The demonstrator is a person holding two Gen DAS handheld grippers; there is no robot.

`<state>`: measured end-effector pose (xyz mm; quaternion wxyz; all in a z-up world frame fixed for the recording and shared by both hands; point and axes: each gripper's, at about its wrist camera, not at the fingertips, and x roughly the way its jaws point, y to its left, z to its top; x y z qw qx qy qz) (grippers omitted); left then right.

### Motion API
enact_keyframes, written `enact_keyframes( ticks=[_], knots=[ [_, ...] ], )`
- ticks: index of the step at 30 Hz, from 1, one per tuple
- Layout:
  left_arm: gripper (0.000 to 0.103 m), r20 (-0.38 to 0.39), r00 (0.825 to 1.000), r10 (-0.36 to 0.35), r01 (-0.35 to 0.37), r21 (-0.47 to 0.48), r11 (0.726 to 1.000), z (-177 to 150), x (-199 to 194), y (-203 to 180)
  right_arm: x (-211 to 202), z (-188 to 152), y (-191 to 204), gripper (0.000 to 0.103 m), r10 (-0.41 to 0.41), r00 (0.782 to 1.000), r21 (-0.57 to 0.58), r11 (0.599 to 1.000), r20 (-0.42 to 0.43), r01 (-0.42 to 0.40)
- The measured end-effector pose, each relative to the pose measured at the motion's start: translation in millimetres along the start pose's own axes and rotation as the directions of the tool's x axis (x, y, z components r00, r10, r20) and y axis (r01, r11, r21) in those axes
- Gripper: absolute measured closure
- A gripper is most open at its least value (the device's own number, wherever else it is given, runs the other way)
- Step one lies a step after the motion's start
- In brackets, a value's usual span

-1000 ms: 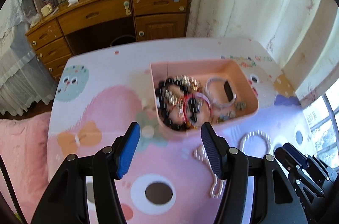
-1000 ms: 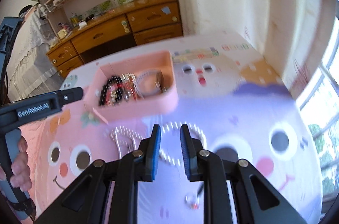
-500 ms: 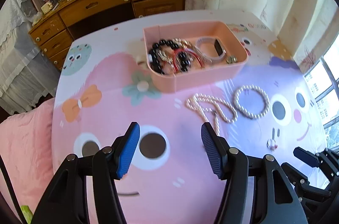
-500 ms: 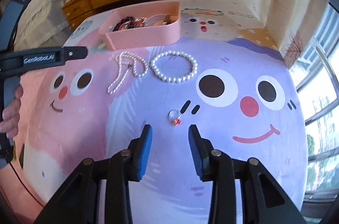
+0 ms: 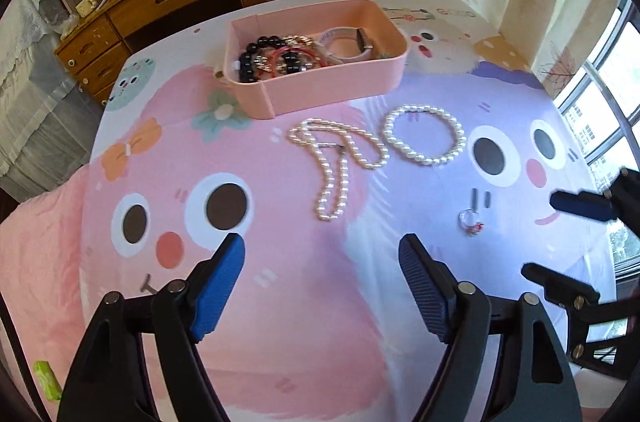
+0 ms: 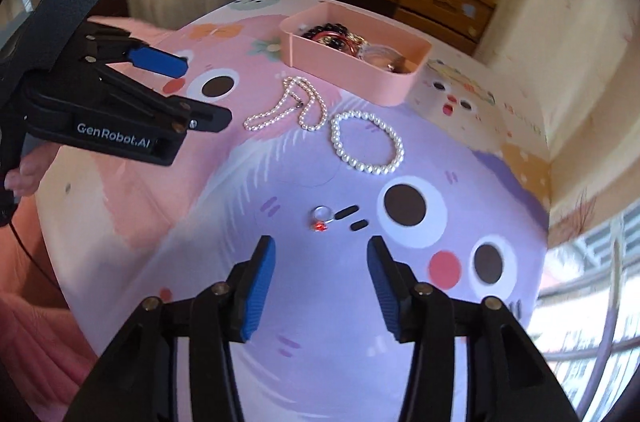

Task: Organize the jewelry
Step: 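Withdraw both open tools from the pink box back over the table, then close the left tool on the red-stone silver ring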

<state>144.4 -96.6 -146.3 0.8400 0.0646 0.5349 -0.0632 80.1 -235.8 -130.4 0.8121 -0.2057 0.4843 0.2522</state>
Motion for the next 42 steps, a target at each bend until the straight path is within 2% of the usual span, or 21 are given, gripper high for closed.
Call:
enact_keyframes(
  ticks=[2, 6, 12, 16, 22, 27, 32, 33, 35, 38, 40, 42],
  knots=[
    [0.024, 0.022, 1.0, -0.014, 0.014, 0.014, 1.0, -4, -1, -11, 0, 0, -10, 0.051, 0.024, 1.0, -0.052, 0.998, 0.0, -0.024],
    [0.024, 0.017, 0.999, -0.048, 0.047, 0.041, 0.998, -8, 4, -33, 3, 1, -34, 0.039, 0.074, 0.997, -0.119, 0.99, -0.006, -0.074],
    [0.024, 0.047, 0.995, -0.082, 0.079, 0.072, 0.994, -11, 11, -59, 15, 7, -61, 0.035, 0.09, 0.996, -0.263, 0.961, 0.003, -0.086],
    [0.024, 0.039, 0.996, -0.075, 0.072, 0.081, 0.994, -11, 16, -76, 31, 15, -71, 0.032, 0.109, 0.994, -0.352, 0.931, 0.016, -0.096],
    [0.024, 0.019, 0.997, -0.079, 0.078, 0.078, 0.994, -8, 28, -95, 55, 30, -81, 0.029, 0.164, 0.986, -0.41, 0.902, 0.044, -0.131],
    [0.026, 0.007, 0.999, -0.049, 0.048, 0.092, 0.995, -6, 39, -106, 74, 36, -85, 0.029, 0.219, 0.974, -0.384, 0.905, 0.055, -0.182],
    [0.04, -0.016, 0.998, -0.058, 0.059, 0.084, 0.995, -4, 50, -111, 86, 36, -83, 0.029, 0.286, 0.957, -0.405, 0.882, 0.052, -0.241],
    [0.045, -0.008, 0.998, -0.066, 0.067, 0.07, 0.995, -4, 49, -110, 88, 36, -82, 0.029, 0.287, 0.957, -0.415, 0.878, 0.052, -0.24],
    [0.048, -0.009, 0.998, -0.07, 0.07, 0.044, 0.997, -1, 51, -108, 92, 38, -82, 0.029, 0.29, 0.956, -0.425, 0.872, 0.052, -0.241],
    [0.057, 0.002, 0.996, -0.085, 0.085, 0.025, 0.996, 0, 52, -105, 94, 42, -85, 0.024, 0.319, 0.946, -0.412, 0.871, 0.058, -0.268],
    [0.069, 0.009, 0.996, -0.094, 0.094, 0.035, 0.995, 1, 51, -105, 95, 44, -85, 0.024, 0.334, 0.94, -0.413, 0.867, 0.064, -0.28],
    [0.074, 0.007, 0.994, -0.107, 0.106, 0.057, 0.993, 2, 51, -105, 98, 46, -85, 0.024, 0.341, 0.938, -0.418, 0.863, 0.064, -0.285]
  ],
)
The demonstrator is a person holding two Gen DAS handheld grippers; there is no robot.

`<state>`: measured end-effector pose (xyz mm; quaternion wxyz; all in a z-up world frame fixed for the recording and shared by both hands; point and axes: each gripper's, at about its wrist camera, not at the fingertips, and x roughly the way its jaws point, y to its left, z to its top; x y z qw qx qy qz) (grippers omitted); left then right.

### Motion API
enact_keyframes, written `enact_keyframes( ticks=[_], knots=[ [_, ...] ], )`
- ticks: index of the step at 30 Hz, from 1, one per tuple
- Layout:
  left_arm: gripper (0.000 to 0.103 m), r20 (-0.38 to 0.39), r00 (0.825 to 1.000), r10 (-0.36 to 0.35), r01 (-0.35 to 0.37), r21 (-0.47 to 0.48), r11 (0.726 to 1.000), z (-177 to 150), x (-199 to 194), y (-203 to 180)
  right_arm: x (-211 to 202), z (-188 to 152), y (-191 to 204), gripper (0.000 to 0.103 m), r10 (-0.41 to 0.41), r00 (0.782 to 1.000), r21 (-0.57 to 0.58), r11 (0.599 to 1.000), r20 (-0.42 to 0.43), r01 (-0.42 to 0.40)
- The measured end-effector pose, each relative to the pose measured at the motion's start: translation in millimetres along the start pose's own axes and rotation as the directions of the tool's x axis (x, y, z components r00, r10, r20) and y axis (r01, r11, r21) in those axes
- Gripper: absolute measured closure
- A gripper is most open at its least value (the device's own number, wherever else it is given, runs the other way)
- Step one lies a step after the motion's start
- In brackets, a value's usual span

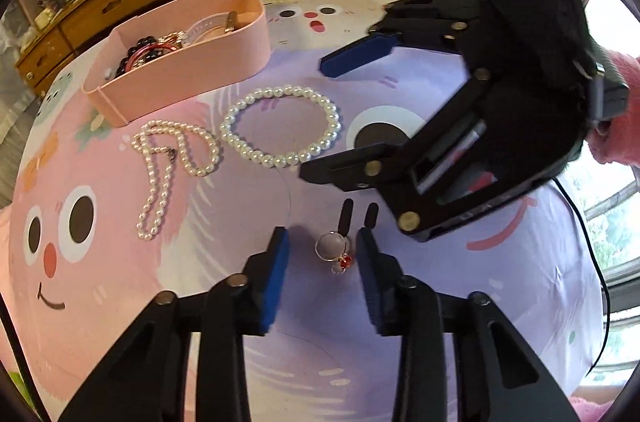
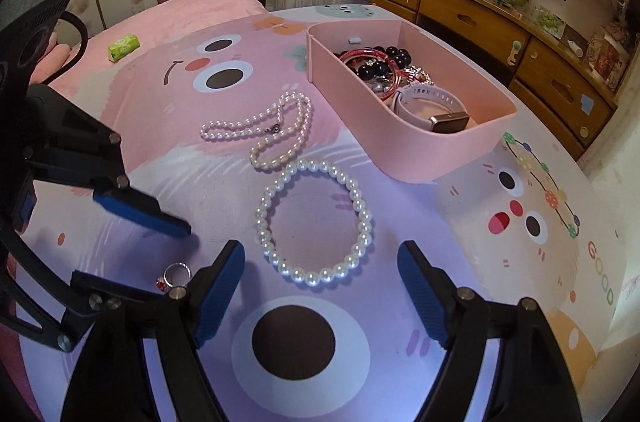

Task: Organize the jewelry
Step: 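Close the left tool on the red-stone silver ring, then grasp the pearl bracelet with right tool while left holds the red-stone ring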

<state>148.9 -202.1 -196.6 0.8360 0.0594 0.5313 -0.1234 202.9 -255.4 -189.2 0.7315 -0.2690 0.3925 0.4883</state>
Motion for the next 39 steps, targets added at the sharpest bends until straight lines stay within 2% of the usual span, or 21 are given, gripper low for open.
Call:
enact_keyframes(
  ticks=[3, 8, 20, 23, 25, 26, 31, 33, 39],
  knots=[
    [0.087, 0.002, 1.0, -0.007, 0.007, -0.002, 1.0, 0, -1, 5, 6, 2, -1, 0.023, 0.026, 1.0, 0.0, 1.0, -0.003, -0.026],
    [0.095, 0.003, 0.999, -0.038, 0.038, -0.02, 0.999, 0, 0, 15, 9, 5, -1, 0.023, 0.03, 1.0, -0.002, 1.0, 0.008, -0.03],
    [0.096, 0.022, 0.998, -0.051, 0.052, -0.033, 0.998, -6, -5, 21, 14, 12, -1, 0.025, 0.03, 1.0, -0.006, 1.0, 0.01, -0.03],
    [0.096, 0.024, 0.999, -0.036, 0.037, -0.039, 0.999, -10, -5, 29, 13, 15, 3, 0.039, 0.031, 0.999, -0.007, 0.999, -0.007, -0.031],
    [0.096, 0.021, 0.999, -0.04, 0.042, -0.057, 0.998, -12, -7, 36, 12, 16, 5, 0.056, 0.025, 1.0, 0.008, 1.0, -0.012, -0.025],
    [0.096, 0.02, 0.999, -0.039, 0.04, -0.066, 0.997, -13, -8, 39, 11, 16, 7, 0.059, 0.019, 1.0, 0.018, 1.0, -0.016, -0.019],
    [0.096, 0.016, 1.0, -0.004, 0.005, -0.074, 0.997, -16, -15, 56, 9, 16, 7, 0.089, -0.034, 0.999, 0.135, 0.99, -0.02, 0.036],
    [0.096, 0.023, 1.0, 0.003, -0.002, -0.073, 0.997, -18, -20, 65, 8, 15, 6, 0.095, -0.062, 0.998, 0.188, 0.98, -0.026, 0.066],
    [0.096, 0.039, 0.999, 0.004, -0.001, -0.079, 0.997, -14, -28, 87, 9, 18, 11, 0.096, -0.157, 0.986, 0.323, 0.932, -0.053, 0.165]
  ],
)
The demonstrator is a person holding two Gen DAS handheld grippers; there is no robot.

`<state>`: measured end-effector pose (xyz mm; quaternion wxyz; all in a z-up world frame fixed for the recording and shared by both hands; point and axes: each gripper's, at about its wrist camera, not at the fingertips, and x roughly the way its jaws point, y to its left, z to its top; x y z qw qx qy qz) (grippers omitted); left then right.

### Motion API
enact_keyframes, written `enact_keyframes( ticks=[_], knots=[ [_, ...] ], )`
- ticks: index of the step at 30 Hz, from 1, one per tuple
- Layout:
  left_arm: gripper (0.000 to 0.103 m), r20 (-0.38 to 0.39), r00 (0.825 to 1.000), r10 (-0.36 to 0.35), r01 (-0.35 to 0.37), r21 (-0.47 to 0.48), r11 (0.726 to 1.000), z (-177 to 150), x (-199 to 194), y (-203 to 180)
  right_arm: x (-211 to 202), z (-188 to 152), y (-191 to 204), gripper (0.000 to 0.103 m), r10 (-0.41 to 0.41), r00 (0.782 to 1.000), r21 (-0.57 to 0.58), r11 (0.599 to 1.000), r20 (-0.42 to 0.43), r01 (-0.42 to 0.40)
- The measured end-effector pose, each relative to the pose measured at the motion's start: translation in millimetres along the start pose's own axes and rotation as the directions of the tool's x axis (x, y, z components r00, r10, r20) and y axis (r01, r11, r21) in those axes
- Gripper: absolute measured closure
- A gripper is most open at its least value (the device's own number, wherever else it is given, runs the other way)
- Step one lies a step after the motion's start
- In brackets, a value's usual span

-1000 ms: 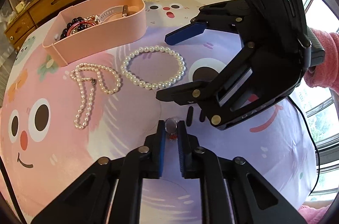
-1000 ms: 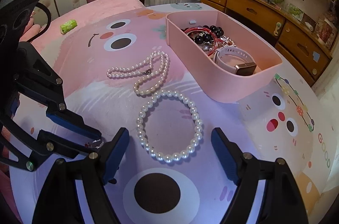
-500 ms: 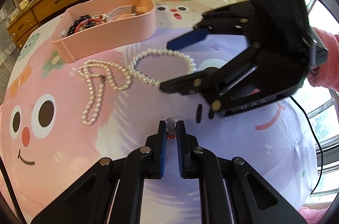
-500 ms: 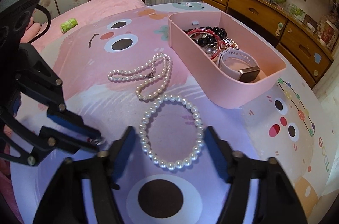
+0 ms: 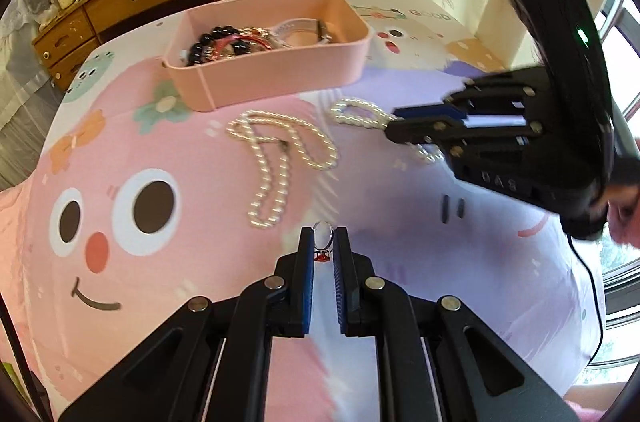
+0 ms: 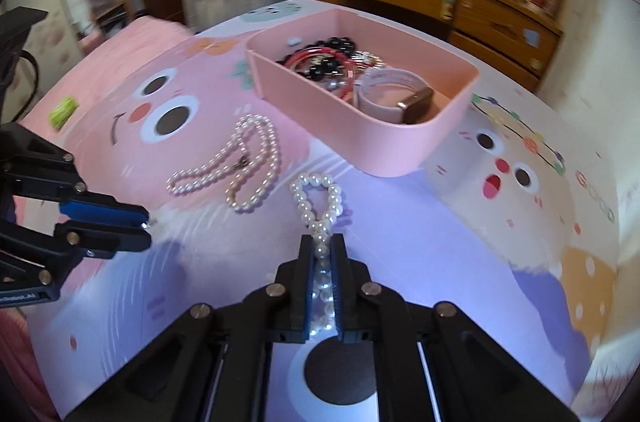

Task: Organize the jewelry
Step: 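Grasp the pearl bracelet with right tool while left holds the red-stone ring, then carry the ring with left tool while right carries pearl bracelet, opening both over pink box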

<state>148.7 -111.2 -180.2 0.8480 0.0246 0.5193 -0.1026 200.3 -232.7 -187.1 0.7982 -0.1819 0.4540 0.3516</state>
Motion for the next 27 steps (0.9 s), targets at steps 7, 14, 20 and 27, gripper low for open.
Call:
enact_keyframes(
  ticks=[7, 14, 20, 27],
  knots=[
    [0.096, 0.068, 0.997, -0.033, 0.032, 0.012, 0.999, 18, -25, 32, -2, 1, 9, 0.096, -0.034, 0.999, 0.147, 0.988, -0.038, 0.039],
    [0.096, 0.126, 0.991, -0.05, 0.04, 0.087, 0.995, 36, -46, 58, -6, 0, 30, 0.096, -0.058, 0.997, 0.261, 0.963, -0.045, 0.068],
    [0.096, 0.162, 0.984, -0.075, 0.056, 0.118, 0.991, 51, -54, 84, -15, 16, 47, 0.096, -0.111, 0.994, 0.338, 0.935, 0.002, 0.104],
    [0.096, 0.208, 0.972, -0.112, 0.088, 0.122, 0.989, 69, -56, 102, -30, 46, 62, 0.096, -0.157, 0.984, 0.4, 0.91, 0.088, 0.11]
  ],
)
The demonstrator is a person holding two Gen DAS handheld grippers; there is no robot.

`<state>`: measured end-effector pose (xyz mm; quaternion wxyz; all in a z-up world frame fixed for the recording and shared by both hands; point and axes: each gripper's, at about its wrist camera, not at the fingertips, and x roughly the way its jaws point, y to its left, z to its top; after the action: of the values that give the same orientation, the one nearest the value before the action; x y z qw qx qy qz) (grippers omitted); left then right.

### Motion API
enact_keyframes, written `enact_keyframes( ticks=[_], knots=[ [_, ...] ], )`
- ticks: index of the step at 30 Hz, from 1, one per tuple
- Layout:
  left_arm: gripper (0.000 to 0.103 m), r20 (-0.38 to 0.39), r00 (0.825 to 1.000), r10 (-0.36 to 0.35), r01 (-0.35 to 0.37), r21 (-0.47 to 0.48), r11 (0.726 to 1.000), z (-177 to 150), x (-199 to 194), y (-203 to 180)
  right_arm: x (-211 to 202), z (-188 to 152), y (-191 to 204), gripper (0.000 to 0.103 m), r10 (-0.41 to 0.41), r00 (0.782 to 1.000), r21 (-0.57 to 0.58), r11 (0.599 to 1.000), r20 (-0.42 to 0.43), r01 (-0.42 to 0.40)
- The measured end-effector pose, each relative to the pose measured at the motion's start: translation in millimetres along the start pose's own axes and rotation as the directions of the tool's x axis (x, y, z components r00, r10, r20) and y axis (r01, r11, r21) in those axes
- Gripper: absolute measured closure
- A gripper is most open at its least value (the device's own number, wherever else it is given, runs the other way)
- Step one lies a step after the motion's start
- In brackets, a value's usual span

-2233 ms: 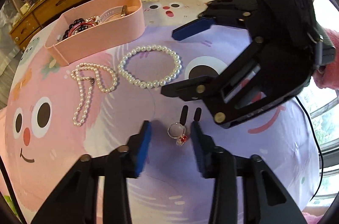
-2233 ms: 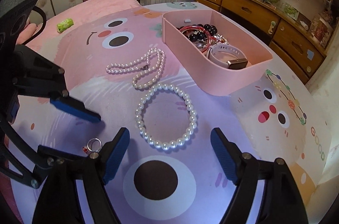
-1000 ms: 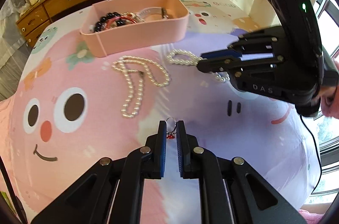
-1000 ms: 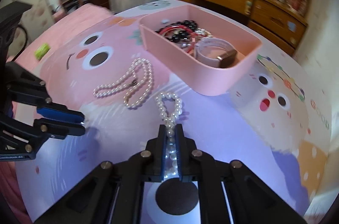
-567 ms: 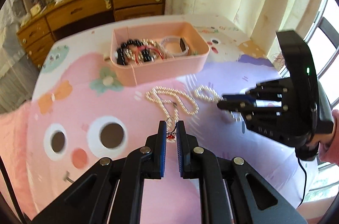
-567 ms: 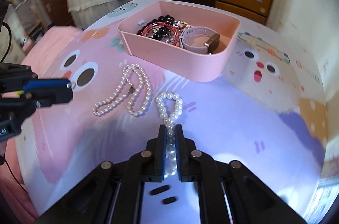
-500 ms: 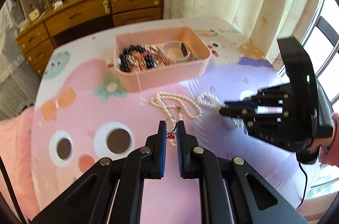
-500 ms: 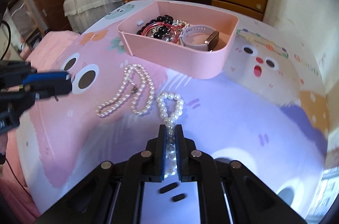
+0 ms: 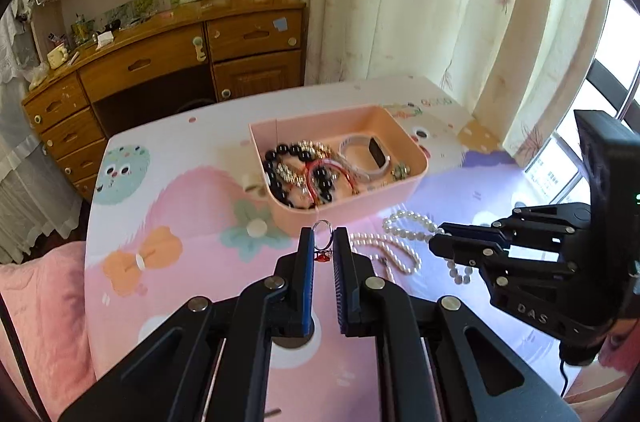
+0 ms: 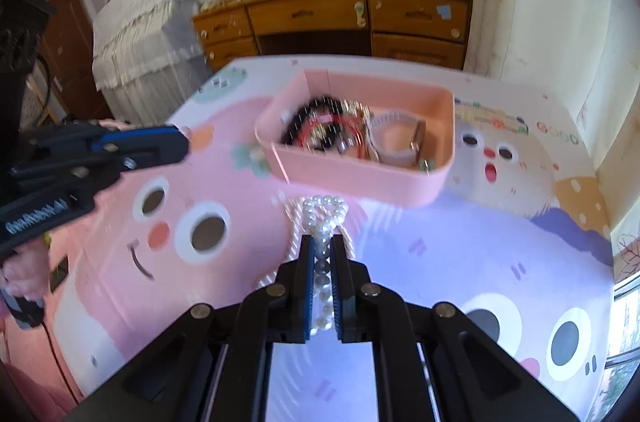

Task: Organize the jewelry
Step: 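Carry the ring with left tool while right carries pearl bracelet, opening both over pink box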

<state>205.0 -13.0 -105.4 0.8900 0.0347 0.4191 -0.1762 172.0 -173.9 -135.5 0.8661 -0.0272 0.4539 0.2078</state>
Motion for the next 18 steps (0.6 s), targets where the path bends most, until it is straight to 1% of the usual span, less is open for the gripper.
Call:
enact_keyframes(
  ticks=[8, 14, 18],
  knots=[
    [0.096, 0.04, 0.999, 0.019, -0.018, -0.027, 0.999, 27, 24, 2, -9, 28, 9, 0.096, 0.0, 0.993, 0.035, 0.999, 0.12, -0.004],
    [0.096, 0.036, 0.999, 0.04, -0.038, -0.049, 0.998, 50, 42, 0, -6, 48, -2, 0.096, 0.002, 0.985, 0.047, 0.999, 0.174, -0.011],
    [0.096, 0.058, 0.996, 0.067, -0.064, -0.054, 0.996, 66, 46, 0, -9, 64, -13, 0.095, -0.01, 0.979, 0.053, 0.999, 0.204, -0.001]
  ],
)
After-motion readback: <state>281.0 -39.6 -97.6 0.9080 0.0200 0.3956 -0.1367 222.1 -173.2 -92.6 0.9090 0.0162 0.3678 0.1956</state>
